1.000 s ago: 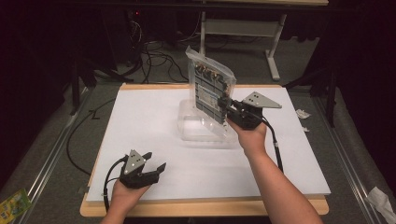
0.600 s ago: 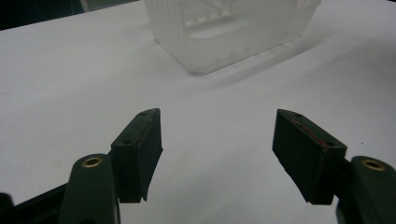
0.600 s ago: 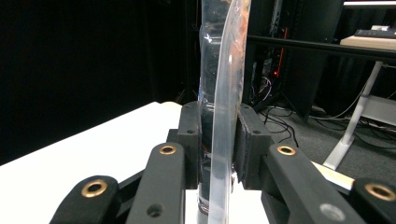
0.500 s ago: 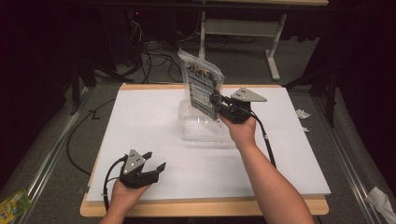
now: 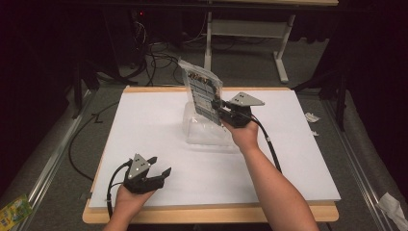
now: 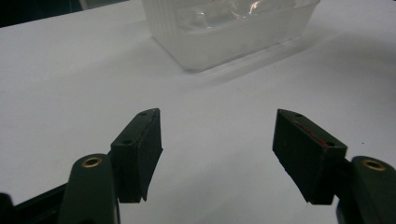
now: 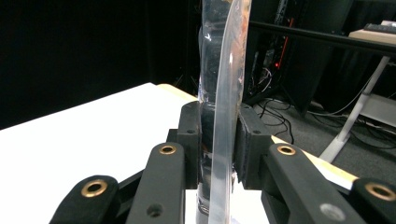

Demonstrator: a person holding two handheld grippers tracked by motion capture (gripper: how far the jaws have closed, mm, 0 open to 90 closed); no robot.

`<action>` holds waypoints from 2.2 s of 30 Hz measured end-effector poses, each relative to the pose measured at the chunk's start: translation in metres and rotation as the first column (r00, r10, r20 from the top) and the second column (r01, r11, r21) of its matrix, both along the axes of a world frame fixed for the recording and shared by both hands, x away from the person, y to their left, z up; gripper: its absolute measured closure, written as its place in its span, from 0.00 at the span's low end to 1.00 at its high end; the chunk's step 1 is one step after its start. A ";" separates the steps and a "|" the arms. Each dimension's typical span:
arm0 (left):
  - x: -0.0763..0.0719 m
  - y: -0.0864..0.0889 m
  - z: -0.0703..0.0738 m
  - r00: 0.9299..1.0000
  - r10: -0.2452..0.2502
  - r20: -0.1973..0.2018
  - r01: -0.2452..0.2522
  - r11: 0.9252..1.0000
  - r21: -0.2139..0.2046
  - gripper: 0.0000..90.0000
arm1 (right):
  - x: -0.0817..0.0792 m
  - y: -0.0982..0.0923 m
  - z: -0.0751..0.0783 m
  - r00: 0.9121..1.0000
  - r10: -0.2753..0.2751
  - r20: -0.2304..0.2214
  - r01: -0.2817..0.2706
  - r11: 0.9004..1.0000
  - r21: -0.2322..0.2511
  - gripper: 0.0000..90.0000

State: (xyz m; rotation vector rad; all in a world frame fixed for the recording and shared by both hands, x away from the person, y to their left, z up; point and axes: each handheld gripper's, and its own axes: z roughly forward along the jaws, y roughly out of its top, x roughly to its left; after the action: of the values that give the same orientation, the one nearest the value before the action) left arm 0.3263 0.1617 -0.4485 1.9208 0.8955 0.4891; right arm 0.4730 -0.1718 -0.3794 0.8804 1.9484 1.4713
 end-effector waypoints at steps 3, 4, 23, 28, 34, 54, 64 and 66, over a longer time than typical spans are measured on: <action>-0.001 0.000 0.000 1.000 -0.003 0.001 0.003 1.000 0.002 0.37 | 0.001 -0.002 -0.005 1.000 0.008 -0.002 -0.008 1.000 0.011 0.85; -0.001 0.000 0.000 1.000 -0.004 0.001 0.004 1.000 0.002 0.37 | 0.001 -0.003 -0.007 1.000 0.007 -0.009 -0.007 1.000 0.011 0.85; 0.000 -0.001 -0.001 1.000 -0.007 -0.009 0.007 1.000 0.006 0.37 | -0.007 -0.015 -0.031 0.998 -0.002 -0.062 0.004 1.000 0.030 0.84; 0.000 -0.002 -0.002 1.000 -0.011 -0.012 0.011 1.000 0.014 0.37 | -0.012 -0.022 -0.043 0.995 -0.015 -0.095 0.020 0.999 0.050 0.84; 0.000 -0.003 -0.002 1.000 -0.013 -0.013 0.013 1.000 0.014 0.37 | -0.015 -0.027 -0.050 0.993 -0.017 -0.114 0.026 0.997 0.073 0.84; 0.000 -0.002 -0.002 1.000 -0.011 -0.011 0.011 1.000 0.006 0.37 | -0.013 -0.025 -0.043 0.985 -0.065 -0.160 0.066 0.998 0.007 0.67; 0.000 -0.002 -0.002 1.000 -0.012 -0.009 0.012 1.000 0.008 0.37 | -0.012 -0.029 -0.037 0.982 -0.093 -0.166 0.097 0.995 0.017 0.57; 0.000 -0.002 -0.001 1.000 -0.012 -0.009 0.012 1.000 0.008 0.37 | -0.013 -0.030 -0.036 0.981 -0.094 -0.169 0.099 0.995 0.025 0.55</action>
State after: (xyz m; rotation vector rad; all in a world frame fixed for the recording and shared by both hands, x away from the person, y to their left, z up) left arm 0.3262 0.1598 -0.4500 1.9362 0.8882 0.4786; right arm 0.4604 -0.2017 -0.4156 1.1303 1.9750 1.4165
